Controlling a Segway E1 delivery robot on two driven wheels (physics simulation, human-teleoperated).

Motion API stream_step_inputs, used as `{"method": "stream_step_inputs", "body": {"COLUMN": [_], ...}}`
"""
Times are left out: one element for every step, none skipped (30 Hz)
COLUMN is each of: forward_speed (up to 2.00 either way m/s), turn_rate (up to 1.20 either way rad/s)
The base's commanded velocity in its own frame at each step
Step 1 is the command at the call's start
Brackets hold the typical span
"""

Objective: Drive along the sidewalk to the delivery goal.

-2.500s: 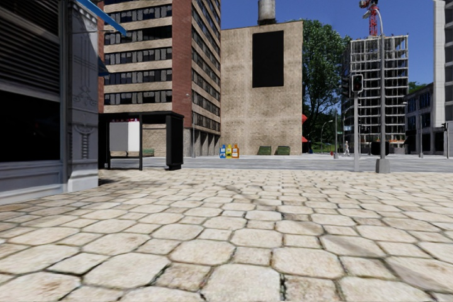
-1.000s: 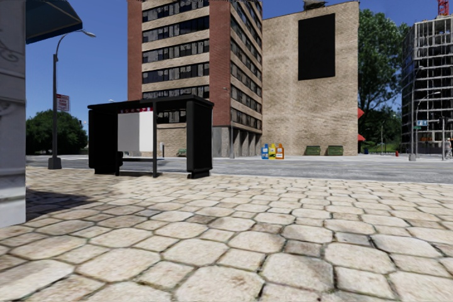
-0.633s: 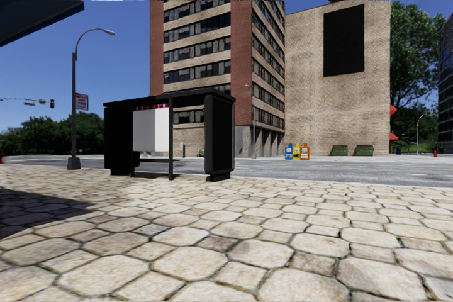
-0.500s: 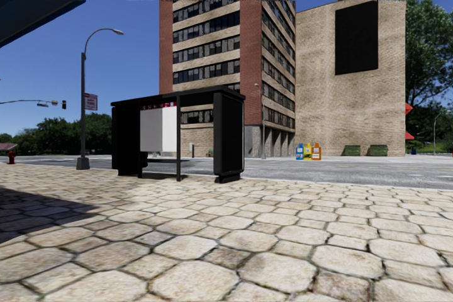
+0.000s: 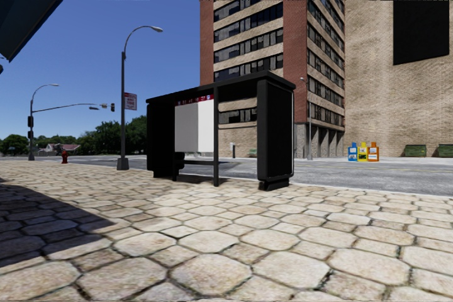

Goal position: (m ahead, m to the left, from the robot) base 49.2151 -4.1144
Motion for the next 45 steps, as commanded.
{"method": "stream_step_inputs", "body": {"forward_speed": [1.99,1.99,1.99,1.99,1.99,1.99,1.99,1.99,1.99,1.99,1.99,1.99,1.99,1.99,1.99,1.99,1.99,1.99,1.99,1.99,1.99,1.99,1.99,1.99,1.99,1.99,1.99,1.99,1.99,1.99,1.99,1.99,1.99,1.99,1.99,1.99,1.99,1.99,1.99,1.99,1.99,1.99,1.99,1.99,1.99], "turn_rate": [0.47,0.47,0.47,0.47,0.47,0.47,0.47,0.47,0.47,0.47,0.47,0.47,0.47,0.47,0.47,0.47,0.47,0.47,0.47,0.47,0.47,0.47,0.47,0.47,0.47,0.47,0.47,0.47,0.47,0.47,0.47,0.47,0.47,0.47,0.47,0.47,0.47,0.47,0.47,0.47,0.47,0.47,0.47,0.47,0.47]}}
